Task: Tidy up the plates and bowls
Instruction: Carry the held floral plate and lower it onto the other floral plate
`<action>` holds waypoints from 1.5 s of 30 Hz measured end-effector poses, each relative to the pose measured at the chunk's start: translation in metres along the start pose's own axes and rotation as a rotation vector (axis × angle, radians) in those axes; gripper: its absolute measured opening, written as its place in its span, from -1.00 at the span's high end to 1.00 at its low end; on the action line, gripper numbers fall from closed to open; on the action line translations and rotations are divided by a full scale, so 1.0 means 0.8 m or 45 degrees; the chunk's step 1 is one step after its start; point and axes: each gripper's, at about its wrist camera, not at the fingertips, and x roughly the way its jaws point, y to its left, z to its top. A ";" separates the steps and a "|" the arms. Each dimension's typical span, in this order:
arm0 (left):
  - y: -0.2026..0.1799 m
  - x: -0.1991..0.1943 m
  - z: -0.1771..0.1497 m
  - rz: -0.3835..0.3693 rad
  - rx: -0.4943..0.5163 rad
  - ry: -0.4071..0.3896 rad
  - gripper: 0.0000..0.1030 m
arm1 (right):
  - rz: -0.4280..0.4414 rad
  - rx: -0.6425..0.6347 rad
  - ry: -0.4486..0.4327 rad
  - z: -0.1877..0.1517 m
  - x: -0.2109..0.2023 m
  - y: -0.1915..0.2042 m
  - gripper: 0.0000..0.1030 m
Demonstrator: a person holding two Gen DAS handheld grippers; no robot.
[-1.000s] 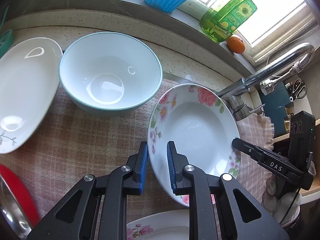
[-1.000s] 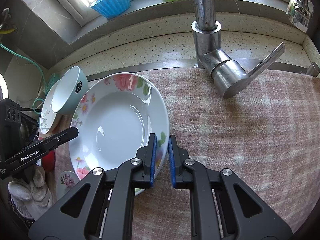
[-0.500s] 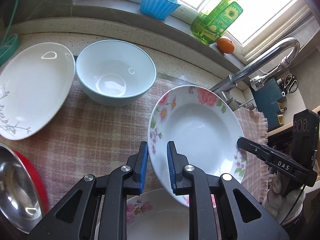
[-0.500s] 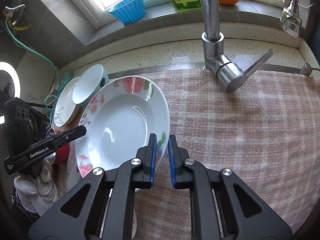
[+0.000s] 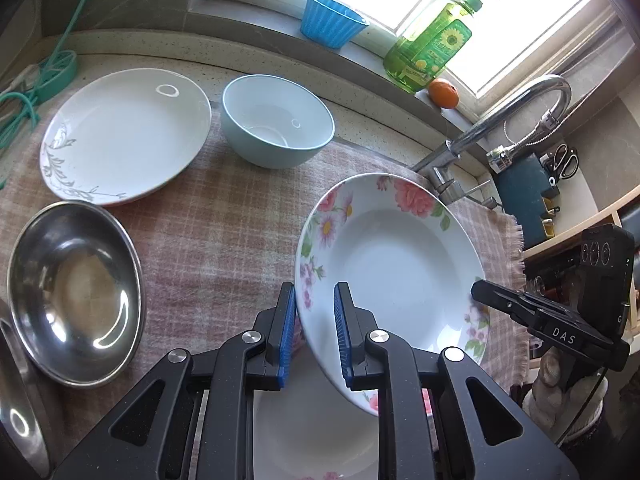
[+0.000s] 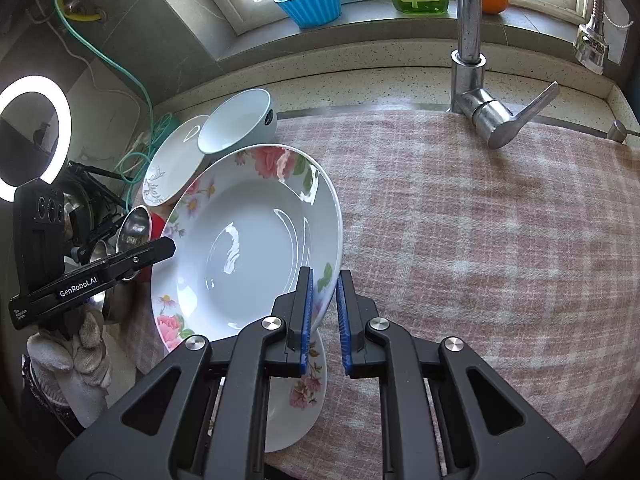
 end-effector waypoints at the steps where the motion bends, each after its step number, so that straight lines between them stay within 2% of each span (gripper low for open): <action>1: 0.001 -0.003 -0.004 0.002 0.003 0.005 0.67 | 0.002 -0.006 0.005 -0.005 -0.001 0.004 0.77; 17: 0.024 -0.026 -0.071 0.018 -0.012 0.080 0.67 | 0.001 -0.038 0.129 -0.083 0.015 0.034 0.76; 24: 0.030 -0.022 -0.086 0.026 -0.011 0.117 0.67 | -0.018 -0.050 0.160 -0.095 0.022 0.039 0.75; 45: 0.033 -0.011 -0.092 0.061 0.010 0.163 0.67 | -0.034 -0.048 0.217 -0.106 0.044 0.038 0.74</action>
